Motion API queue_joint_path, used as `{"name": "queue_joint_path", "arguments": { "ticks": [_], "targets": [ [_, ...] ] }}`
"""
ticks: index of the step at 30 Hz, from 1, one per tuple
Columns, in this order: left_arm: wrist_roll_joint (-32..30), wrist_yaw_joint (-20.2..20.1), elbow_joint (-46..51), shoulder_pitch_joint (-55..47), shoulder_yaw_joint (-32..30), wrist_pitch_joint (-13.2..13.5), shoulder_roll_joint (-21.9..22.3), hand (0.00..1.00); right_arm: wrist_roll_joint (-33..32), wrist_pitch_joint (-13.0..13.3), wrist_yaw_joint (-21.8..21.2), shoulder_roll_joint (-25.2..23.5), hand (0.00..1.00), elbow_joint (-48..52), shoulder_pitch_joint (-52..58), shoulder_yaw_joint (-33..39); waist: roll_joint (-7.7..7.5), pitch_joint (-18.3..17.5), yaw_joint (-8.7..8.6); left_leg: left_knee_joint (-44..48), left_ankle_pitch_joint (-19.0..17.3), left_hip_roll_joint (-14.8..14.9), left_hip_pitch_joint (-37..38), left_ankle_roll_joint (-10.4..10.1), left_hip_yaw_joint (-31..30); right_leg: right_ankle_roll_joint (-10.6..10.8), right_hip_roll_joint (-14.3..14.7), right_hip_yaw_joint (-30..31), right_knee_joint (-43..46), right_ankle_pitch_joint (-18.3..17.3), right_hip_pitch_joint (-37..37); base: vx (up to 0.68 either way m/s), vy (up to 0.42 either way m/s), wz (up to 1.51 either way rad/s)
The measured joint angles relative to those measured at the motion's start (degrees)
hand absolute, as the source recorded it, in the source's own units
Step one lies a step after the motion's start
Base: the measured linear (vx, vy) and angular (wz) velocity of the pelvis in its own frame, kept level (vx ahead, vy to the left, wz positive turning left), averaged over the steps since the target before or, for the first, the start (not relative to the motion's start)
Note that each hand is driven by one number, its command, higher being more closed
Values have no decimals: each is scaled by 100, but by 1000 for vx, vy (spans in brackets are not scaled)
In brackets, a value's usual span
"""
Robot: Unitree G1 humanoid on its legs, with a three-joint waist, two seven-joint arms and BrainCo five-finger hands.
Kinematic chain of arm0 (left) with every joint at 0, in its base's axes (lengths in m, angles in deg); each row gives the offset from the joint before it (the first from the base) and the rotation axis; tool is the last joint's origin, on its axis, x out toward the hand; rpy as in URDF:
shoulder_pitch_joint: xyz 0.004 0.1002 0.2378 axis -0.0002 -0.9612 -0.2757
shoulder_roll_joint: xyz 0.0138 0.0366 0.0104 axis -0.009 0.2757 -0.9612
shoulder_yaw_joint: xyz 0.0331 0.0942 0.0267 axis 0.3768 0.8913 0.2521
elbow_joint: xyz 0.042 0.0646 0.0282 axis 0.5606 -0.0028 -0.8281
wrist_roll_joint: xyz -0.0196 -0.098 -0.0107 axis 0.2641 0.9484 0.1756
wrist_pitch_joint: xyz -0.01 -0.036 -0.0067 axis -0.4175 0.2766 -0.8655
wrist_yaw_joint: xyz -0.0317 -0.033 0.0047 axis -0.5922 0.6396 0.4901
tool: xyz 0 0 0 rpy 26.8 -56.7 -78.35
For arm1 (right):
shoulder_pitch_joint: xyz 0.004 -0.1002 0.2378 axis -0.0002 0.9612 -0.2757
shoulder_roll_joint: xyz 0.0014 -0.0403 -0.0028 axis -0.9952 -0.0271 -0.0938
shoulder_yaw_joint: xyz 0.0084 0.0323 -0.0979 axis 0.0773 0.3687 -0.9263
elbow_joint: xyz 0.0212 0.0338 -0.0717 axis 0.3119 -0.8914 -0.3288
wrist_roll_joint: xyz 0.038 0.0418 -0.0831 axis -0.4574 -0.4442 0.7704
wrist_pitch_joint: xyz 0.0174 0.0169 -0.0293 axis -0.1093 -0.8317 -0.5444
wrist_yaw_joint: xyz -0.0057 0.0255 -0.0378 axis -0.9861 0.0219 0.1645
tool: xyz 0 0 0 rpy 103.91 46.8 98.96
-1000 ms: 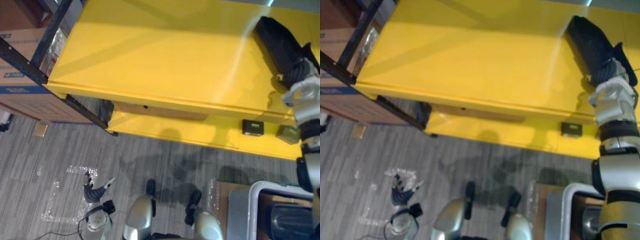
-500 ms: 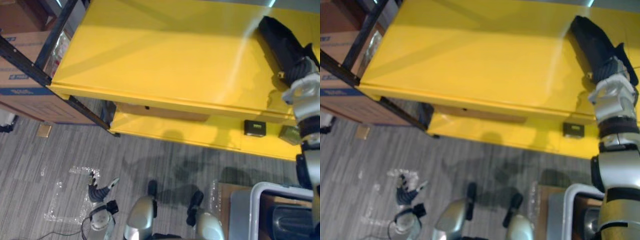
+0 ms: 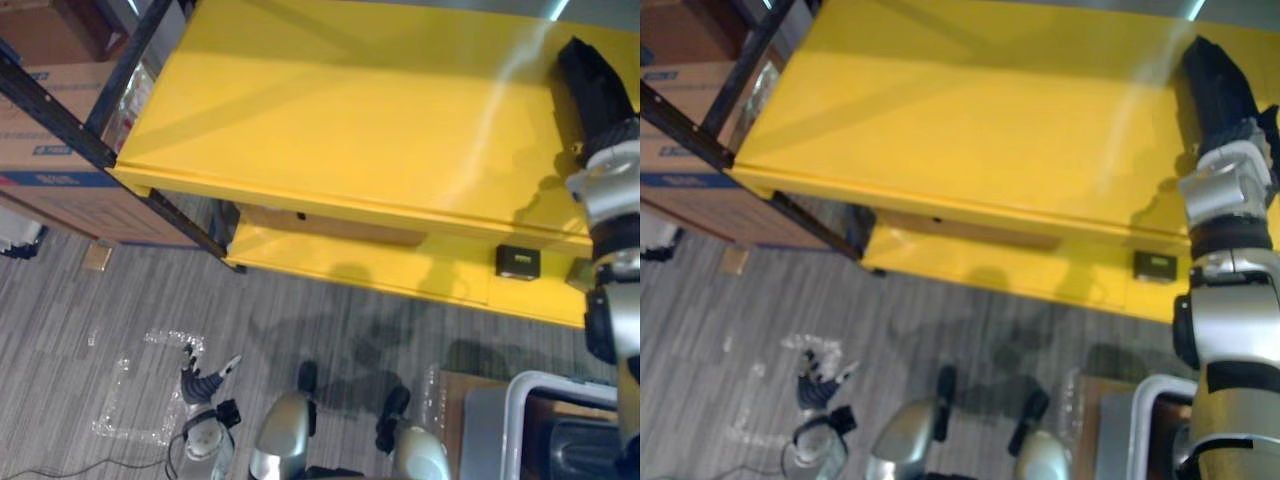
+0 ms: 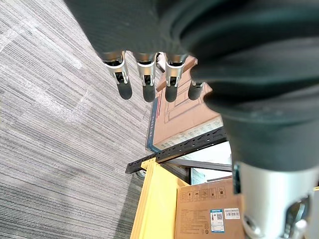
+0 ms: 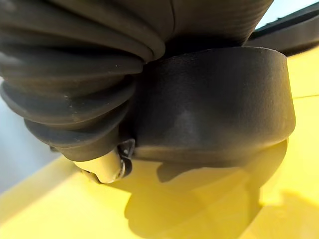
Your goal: Walk over and take plastic housings, then place them on the shelf
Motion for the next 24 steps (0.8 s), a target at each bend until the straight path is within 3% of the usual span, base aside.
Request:
{"name": "queue_joint_path", "arguments": {
  "ticks": [4, 5, 12, 24],
  "targets": [
    [4, -40, 0, 0, 57, 0, 0, 0, -7, -16, 3, 3, 100, -16, -5, 68, 29, -17, 27, -1, 1, 0, 13, -2, -26, -2, -4, 2, 5, -14, 1, 0, 0, 0],
    [4, -42, 0, 0, 93, 0, 0, 0, -7, -16, 4, 3, 0, -16, -6, 93, 36, -21, 28, -1, 3, 0, 14, -4, -33, -2, -7, 0, 4, -21, 0, 0, 0, 0],
    [7, -49, -1, -5, 105, 1, 1, 0, -296, 23, 255, -87, 0, -178, -6, 96, 40, -20, 36, -11, 15, 5, 24, -22, -60, -31, -6, -19, 20, -57, 3, 0, 0, 0],
    [6, -96, 0, -2, 106, 5, 1, 0, -1365, 552, 533, -63, 0, -309, -5, 114, 43, -20, 5, -12, 20, 19, 25, -28, -55, -10, 7, -17, 0, -43, 4, 0, 0, 0]
  ]
}}
